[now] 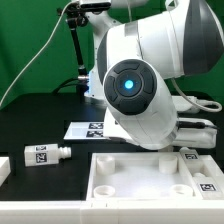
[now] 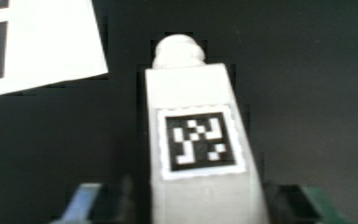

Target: Assemble one leg

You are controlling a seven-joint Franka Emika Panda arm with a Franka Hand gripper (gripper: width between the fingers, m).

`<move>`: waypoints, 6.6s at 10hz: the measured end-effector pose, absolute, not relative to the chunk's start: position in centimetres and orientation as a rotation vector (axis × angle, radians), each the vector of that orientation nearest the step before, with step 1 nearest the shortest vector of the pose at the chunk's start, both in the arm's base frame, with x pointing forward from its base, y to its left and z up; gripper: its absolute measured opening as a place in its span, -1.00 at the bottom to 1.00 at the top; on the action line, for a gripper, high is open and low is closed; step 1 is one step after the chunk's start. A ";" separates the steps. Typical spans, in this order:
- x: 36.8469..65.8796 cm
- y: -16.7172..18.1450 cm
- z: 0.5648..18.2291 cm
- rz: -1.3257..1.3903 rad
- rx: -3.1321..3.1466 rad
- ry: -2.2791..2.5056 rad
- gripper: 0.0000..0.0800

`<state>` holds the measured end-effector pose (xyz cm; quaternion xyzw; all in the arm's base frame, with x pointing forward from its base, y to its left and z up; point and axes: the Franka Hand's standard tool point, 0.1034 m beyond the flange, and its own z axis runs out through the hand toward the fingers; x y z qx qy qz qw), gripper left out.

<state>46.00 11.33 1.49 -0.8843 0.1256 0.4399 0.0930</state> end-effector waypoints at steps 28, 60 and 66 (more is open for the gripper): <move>61.1 10.9 15.9 -0.721 -2.877 0.210 -0.29; 64.4 11.0 9.3 -0.950 -2.889 0.009 -0.29; 63.7 11.0 8.8 -0.965 -2.899 -0.014 -0.16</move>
Offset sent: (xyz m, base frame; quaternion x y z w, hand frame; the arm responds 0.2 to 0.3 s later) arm 0.0229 -0.0085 0.0575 -0.0073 -0.0366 -0.0499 0.9981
